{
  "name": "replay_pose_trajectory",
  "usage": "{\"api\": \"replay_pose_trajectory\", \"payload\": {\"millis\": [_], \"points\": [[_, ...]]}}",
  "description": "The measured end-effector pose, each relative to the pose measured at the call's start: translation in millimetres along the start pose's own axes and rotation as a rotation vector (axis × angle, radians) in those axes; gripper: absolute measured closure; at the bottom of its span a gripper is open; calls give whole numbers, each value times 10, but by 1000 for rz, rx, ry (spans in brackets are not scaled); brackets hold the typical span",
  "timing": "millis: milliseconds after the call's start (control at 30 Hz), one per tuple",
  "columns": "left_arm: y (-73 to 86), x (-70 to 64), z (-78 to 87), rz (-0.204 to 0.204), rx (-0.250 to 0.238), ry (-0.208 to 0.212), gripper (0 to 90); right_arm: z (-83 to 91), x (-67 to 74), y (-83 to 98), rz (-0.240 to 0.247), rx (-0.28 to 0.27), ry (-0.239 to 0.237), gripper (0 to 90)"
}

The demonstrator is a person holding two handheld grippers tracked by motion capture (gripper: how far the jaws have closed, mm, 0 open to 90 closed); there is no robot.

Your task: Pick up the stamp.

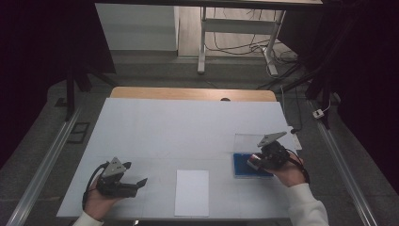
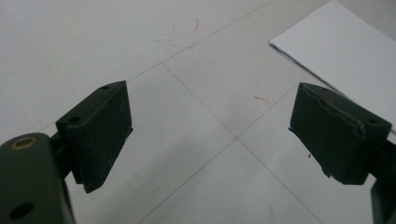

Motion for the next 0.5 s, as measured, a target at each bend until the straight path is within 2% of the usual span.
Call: {"api": "replay_pose_trajectory", "payload": {"millis": [500], "points": [[6,7,-2,1,4,-2,129,251,-16,-56,-41,-112,36,700]]}}
Point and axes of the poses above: each handheld gripper's, and its own axes: z roughly backward along the jaws, y roughly out of its underside, x roughly to its left, the point moved 2 cm from there along -z, roughly forward along the jaws, and after that the axes turned 9 degrees about z, right-handed, at the moved point
